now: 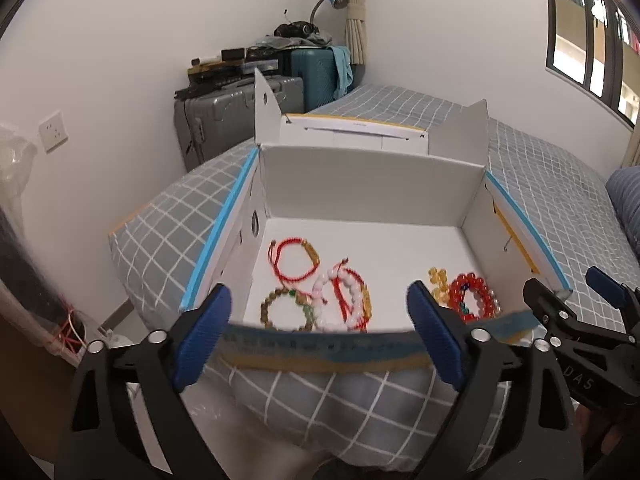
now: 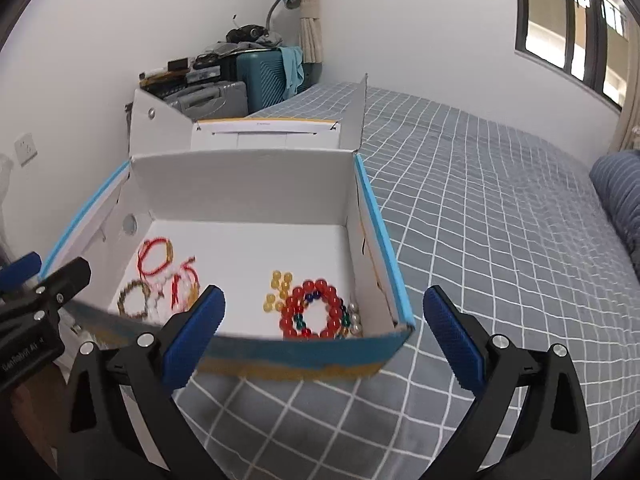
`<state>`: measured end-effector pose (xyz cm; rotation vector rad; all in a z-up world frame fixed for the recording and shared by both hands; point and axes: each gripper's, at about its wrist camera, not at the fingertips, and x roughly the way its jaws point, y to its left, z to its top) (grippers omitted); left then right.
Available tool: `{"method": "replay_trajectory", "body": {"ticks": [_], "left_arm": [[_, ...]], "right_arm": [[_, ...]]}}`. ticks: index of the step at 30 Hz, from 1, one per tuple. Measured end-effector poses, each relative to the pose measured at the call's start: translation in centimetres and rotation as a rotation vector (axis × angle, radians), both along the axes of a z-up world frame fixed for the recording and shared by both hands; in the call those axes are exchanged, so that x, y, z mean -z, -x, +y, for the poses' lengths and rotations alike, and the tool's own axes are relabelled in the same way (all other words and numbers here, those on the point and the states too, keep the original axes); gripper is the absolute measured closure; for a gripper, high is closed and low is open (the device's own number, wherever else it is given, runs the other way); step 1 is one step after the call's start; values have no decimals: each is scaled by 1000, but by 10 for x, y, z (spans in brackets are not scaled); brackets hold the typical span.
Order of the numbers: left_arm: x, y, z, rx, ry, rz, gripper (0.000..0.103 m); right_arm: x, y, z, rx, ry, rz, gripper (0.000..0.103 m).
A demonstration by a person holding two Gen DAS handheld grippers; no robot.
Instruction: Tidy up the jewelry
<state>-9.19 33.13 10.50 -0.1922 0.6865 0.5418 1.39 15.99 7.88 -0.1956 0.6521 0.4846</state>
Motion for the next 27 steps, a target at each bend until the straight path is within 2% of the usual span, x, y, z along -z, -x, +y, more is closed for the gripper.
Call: {"method": "replay_trajectory", "body": {"ticks": [7, 27], "left_arm": [[15, 15, 2, -10, 9, 24, 8], [18, 19, 2, -5, 21, 28, 7]], "right_arm": [[3, 12, -1, 1, -5, 4, 8], [2, 12, -2, -2, -11, 13, 8]]}}
